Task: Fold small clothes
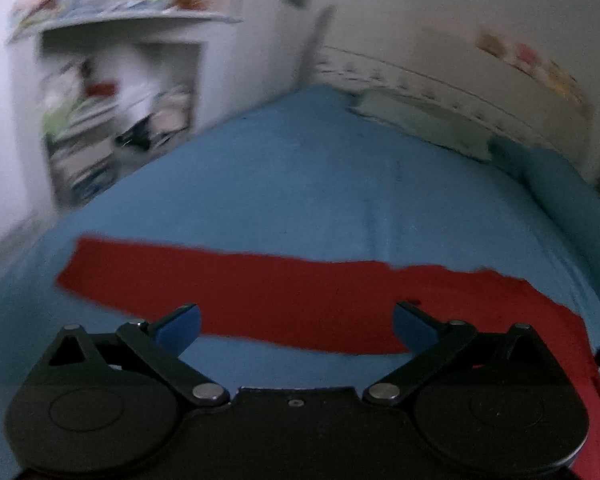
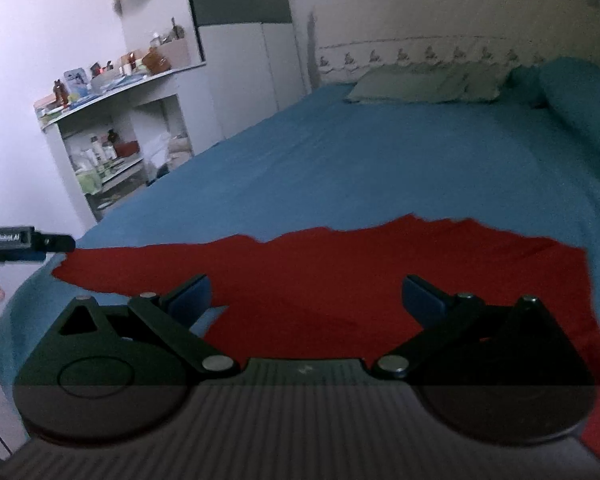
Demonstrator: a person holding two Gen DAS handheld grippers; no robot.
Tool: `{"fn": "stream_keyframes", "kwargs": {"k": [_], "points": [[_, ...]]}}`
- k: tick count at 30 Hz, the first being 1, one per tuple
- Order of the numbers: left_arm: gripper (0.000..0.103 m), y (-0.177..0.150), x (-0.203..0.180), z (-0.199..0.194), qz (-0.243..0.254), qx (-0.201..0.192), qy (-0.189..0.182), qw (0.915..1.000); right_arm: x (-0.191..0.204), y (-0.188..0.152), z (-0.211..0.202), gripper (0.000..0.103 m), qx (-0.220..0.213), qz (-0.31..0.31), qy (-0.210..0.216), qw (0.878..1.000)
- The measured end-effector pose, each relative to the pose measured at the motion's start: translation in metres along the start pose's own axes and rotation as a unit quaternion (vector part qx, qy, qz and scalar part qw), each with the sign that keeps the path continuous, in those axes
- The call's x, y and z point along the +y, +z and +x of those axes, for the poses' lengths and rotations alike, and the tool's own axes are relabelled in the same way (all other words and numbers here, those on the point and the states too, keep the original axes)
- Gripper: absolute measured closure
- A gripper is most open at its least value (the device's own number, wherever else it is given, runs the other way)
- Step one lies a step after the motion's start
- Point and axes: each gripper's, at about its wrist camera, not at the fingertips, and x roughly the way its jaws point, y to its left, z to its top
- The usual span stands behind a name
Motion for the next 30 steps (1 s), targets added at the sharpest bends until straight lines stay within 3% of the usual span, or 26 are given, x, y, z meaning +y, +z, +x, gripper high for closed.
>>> {"fn": "stream_keyframes", "kwargs": {"k": [3, 5, 12, 16, 19, 23, 26, 30], "points": [[0.002, -0.009, 0.047, 0.008, -0.06, 0.003, 0.018, 0.998, 0.027, -0.006, 0.016, 0.0, 0.016, 0.001, 0.012, 1.0], [0.002, -0.014, 0.078, 0.02, -0.106, 0.01, 0.006, 0.9943, 0.045, -0.013, 0.024, 0.0, 0.025, -0.003, 0.015, 1.0], [0.033, -0.017, 0.131, 0.08, -0.195, 0.025, -0.007, 0.9805, 0.077, -0.023, 0.06, 0.0, 0.047, -0.019, 0.007, 0.999], [0.043, -0.013, 0.145, 0.098, -0.223, 0.006, -0.002, 0.9749, 0.077, -0.025, 0.073, 0.0, 0.049, -0.017, -0.002, 0.999], [0.056, -0.006, 0.146, 0.107, -0.222, -0.001, 0.014, 0.9748, 0.069, -0.029, 0.079, 0.0, 0.045, -0.007, -0.002, 0.999], [0.095, -0.002, 0.147, 0.116, -0.217, 0.005, 0.046, 0.9752, 0.058, -0.035, 0.084, 0.0, 0.046, 0.013, -0.001, 0.999], [0.097, 0.0, 0.147, 0.113, -0.219, 0.005, 0.043, 0.9748, 0.052, -0.039, 0.085, 0.0, 0.047, 0.027, 0.001, 0.999], [0.098, 0.015, 0.126, 0.104, -0.168, -0.011, 0.047, 0.9846, 0.04, -0.04, 0.08, 0.0, 0.04, 0.032, -0.003, 0.999]]}}
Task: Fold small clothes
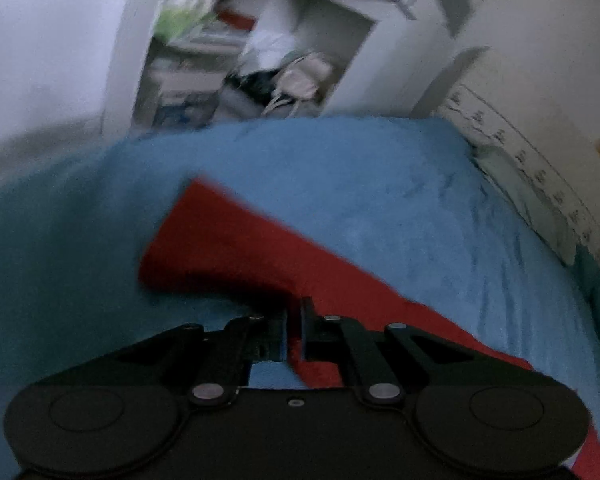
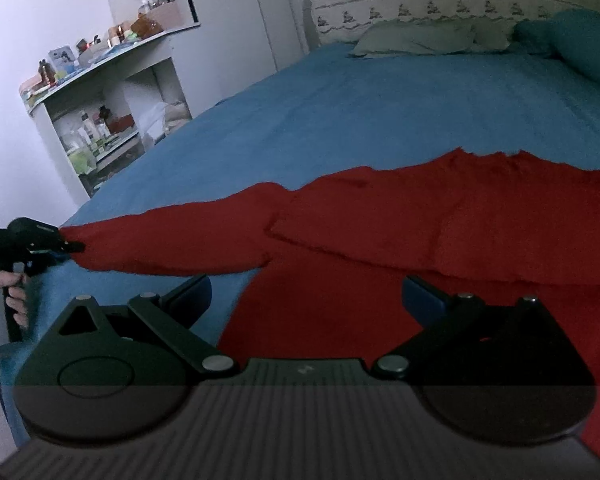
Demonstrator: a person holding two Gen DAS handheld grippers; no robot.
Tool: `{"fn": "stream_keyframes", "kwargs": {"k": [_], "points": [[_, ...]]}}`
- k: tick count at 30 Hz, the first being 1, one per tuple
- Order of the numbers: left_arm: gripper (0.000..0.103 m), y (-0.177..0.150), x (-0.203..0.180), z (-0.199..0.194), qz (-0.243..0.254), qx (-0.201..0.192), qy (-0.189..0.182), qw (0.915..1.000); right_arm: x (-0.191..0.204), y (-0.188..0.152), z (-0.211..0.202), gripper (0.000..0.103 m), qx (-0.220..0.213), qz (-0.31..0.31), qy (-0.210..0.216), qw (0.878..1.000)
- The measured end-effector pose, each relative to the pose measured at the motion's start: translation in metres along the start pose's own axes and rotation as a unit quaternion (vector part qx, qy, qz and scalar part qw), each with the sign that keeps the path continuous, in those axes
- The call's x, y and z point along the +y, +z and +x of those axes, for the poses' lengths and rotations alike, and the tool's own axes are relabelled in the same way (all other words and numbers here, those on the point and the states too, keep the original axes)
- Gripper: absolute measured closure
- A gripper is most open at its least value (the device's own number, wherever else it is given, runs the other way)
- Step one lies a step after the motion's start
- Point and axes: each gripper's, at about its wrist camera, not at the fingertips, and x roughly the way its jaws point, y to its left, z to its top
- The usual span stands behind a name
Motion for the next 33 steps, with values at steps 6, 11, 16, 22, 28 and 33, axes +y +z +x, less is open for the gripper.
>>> {"fn": "stream_keyframes", "kwargs": {"k": [6, 11, 16, 22, 28, 33], "points": [[0.098, 0.008, -0.097, -0.037, 0.109, -0.046, -0.06, 0.9912, -0.032, 0.007, -0.017, 0.0, -0.015, 0.012, -0.019, 1.0], [0.098, -0.013, -0.209, -0.062, 0.162, -0.055, -0.158, 0.9725, -0.067, 0.016, -0.045, 0.0, -0.032, 0.014, -0.045, 0.998], [0.098, -0.075, -0.318, -0.062, 0.211, -0.025, -0.233, 0.949, -0.108, 0.019, -0.08, 0.0, -0.053, 0.003, -0.079, 0.995], [0.098, -0.19, -0.392, -0.025, 0.287, 0.053, -0.246, 0.9241, -0.161, 0.008, -0.11, 0.0, -0.048, 0.002, -0.119, 0.992], [0.097, -0.265, -0.391, 0.01, 0.334, 0.107, -0.212, 0.9122, -0.204, -0.012, -0.116, 0.0, -0.022, 0.018, -0.139, 0.99], [0.038, -0.262, -0.382, -0.001, 0.352, 0.105, -0.212, 0.9058, -0.216, -0.018, -0.11, 0.0, -0.02, 0.032, -0.136, 0.99]]}}
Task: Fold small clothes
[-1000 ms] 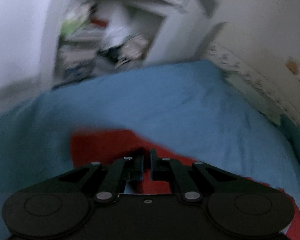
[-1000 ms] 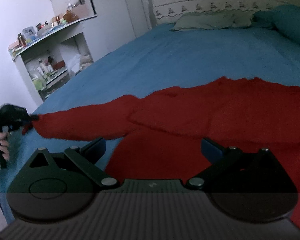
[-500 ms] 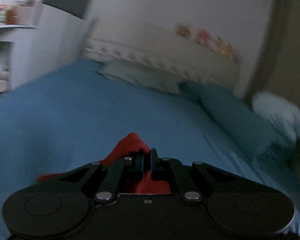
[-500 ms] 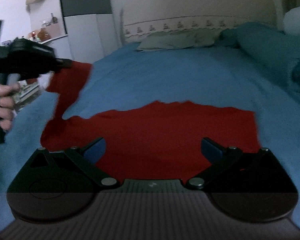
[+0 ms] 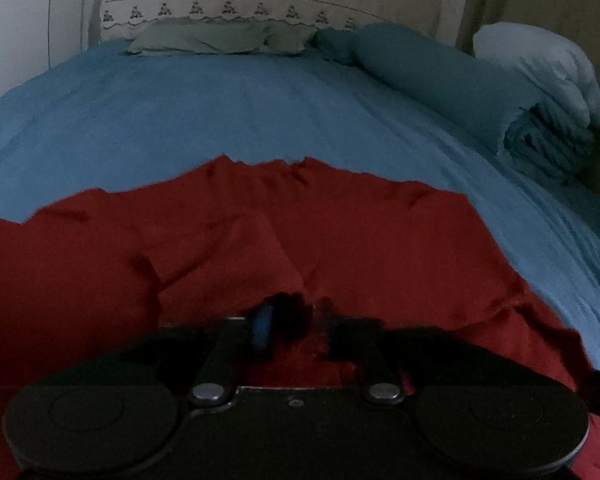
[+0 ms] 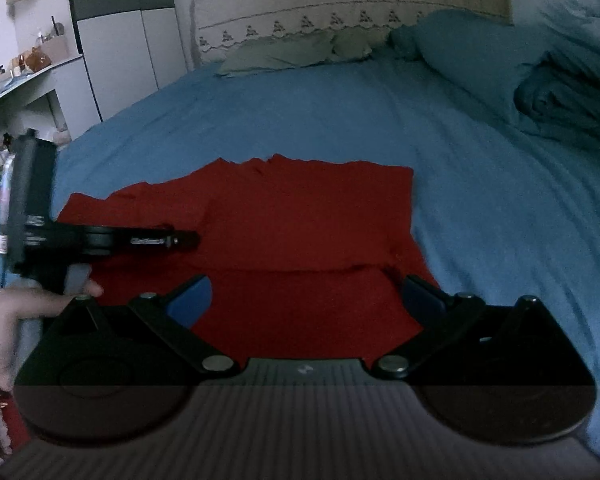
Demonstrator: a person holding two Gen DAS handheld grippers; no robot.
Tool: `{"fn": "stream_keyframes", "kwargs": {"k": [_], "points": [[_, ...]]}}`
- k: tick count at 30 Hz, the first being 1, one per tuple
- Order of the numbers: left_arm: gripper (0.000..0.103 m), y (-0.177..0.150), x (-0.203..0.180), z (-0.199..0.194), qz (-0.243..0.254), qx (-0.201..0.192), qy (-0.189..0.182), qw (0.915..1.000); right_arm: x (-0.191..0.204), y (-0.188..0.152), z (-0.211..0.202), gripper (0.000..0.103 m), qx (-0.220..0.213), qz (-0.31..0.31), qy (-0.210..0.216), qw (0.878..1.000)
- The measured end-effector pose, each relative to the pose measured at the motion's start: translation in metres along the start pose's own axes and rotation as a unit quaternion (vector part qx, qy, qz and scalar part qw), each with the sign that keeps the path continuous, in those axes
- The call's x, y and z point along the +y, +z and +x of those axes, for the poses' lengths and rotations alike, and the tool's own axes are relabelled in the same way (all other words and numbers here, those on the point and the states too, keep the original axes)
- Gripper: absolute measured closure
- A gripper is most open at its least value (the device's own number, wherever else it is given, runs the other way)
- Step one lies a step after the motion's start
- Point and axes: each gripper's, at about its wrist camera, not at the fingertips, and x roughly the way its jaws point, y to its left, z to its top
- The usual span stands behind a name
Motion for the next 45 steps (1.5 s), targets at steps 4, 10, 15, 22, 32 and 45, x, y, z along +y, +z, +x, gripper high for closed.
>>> {"fn": "stream_keyframes", "kwargs": {"k": [4, 10, 15, 22, 32, 45], "points": [[0.0, -0.004, 0.008, -0.056, 0.014, -0.036, 0.016, 0.9991, 0.0, 0.006, -0.003, 0.0, -0.011, -0.005, 0.025, 1.0], [0.0, -0.019, 0.044, -0.089, 0.008, -0.061, 0.067, 0.9958, 0.042, 0.03, 0.009, 0.0, -0.005, -0.099, 0.043, 0.994], [0.0, -0.028, 0.066, -0.089, -0.015, -0.049, 0.071, 0.9962, 0.1, 0.041, 0.052, 0.0, 0.026, -0.211, 0.057, 0.975], [0.0, -0.027, 0.093, -0.096, -0.031, -0.045, 0.092, 0.9943, 0.162, 0.033, 0.119, 0.026, 0.071, -0.332, 0.044, 0.94], [0.0, -0.027, 0.127, -0.112, -0.106, -0.045, 0.061, 0.9914, 0.106, 0.05, 0.139, 0.072, 0.066, -0.049, 0.017, 0.996], [0.0, -0.03, 0.138, -0.113, -0.154, -0.029, 0.04, 0.9869, 0.07, 0.032, 0.132, 0.016, 0.041, 0.112, 0.063, 0.991]]}}
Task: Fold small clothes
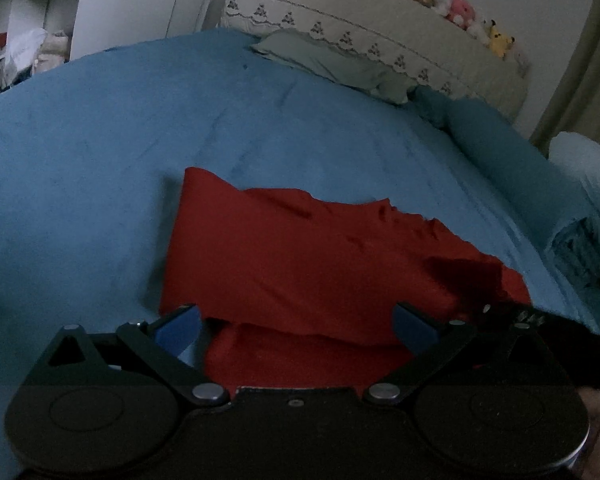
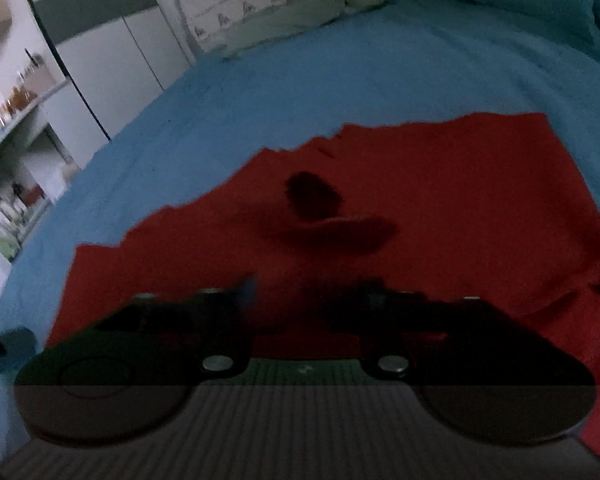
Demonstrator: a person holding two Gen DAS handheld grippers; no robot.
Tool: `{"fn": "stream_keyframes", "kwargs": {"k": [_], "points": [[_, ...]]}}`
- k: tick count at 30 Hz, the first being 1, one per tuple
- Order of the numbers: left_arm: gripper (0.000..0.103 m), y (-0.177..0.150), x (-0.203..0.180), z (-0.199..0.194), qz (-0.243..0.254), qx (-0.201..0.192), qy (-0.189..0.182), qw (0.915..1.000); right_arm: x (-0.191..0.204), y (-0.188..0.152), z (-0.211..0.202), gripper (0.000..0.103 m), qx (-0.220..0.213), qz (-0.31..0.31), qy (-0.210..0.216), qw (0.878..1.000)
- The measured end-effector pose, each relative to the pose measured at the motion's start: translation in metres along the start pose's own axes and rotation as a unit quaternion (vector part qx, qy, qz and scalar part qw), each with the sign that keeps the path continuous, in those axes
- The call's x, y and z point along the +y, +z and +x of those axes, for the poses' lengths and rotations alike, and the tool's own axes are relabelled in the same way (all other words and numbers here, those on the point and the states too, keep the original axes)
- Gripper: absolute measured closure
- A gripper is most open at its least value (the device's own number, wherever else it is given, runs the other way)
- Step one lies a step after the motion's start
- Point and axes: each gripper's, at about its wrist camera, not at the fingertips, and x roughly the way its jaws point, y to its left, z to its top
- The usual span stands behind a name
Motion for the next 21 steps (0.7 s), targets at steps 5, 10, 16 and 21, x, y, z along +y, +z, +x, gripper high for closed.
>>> {"fn": "stream_keyframes", "kwargs": {"k": [5, 10, 16, 21], "points": [[0.0, 0.0, -0.003, 0.001, -0.002, 0.004, -0.007, 1.0, -0.003, 0.006, -0.001, 0.016, -0.022, 0.027, -0.017, 0.999], [0.0, 0.002, -0.002, 0.004, -0.001, 0.006, -0.013, 0.9999, -0.027, 0.015, 0.008, 0.04, -0.023, 0.11, -0.047, 0.993], [0.0, 0.001, 0.002, 0.009, -0.004, 0.01, 0.001, 0.9999, -0.032, 0.028, 0.003, 0.082, -0.015, 0.089, -0.064, 0.994], [0.0, -0.006, 0.009, 0.015, -0.032, 0.025, -0.004, 0.9992, -0.018, 0.079, -0.033, 0.082, -0.051, 0.018, -0.03, 0.998]]}}
